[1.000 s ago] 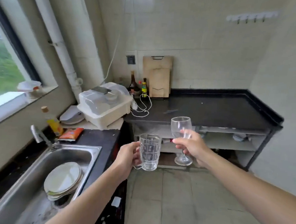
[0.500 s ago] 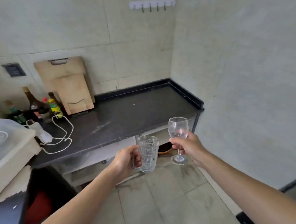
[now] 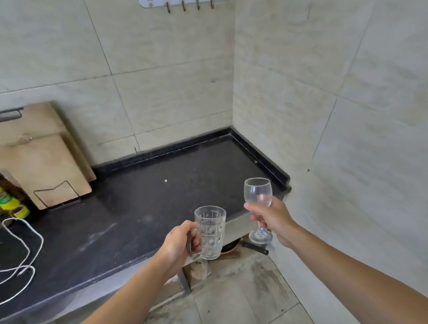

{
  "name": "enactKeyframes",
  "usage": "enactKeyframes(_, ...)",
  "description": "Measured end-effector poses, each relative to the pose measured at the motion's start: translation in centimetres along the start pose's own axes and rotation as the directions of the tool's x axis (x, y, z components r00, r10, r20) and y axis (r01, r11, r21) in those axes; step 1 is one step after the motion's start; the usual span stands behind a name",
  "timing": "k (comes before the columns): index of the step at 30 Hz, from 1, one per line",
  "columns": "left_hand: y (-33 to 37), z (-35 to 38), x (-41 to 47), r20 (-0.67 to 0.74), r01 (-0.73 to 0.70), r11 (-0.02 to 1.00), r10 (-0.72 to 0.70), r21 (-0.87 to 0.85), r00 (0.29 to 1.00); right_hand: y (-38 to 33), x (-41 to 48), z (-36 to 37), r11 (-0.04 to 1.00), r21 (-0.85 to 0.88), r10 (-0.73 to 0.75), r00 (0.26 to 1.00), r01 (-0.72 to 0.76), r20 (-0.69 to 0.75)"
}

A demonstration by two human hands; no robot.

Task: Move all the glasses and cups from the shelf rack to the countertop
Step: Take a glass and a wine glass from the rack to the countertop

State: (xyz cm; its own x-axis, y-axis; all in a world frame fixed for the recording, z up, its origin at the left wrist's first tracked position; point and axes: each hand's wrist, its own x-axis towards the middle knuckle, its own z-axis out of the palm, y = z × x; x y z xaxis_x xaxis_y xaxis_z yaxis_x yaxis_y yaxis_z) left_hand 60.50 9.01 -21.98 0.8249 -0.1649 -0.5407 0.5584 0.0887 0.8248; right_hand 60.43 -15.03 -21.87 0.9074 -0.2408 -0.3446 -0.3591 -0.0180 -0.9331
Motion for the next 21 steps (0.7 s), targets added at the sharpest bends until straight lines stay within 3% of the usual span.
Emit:
enactKeyframes(11,6.1,-1.6,17.6,-0.058,0.04,0.996,-0.036,0.074,0.998,-3.2,19.3,3.1,0.997,-0.074,0.032,0.999,-0.031,0.003)
enactKeyframes(21,15.8,-1.8,33.9,-0.04,0.024,0.964,-0.014,0.264,0.999,-8.6,37.6,5.6,0.988,-0.153,0.019,0.993,-0.037,-0.117)
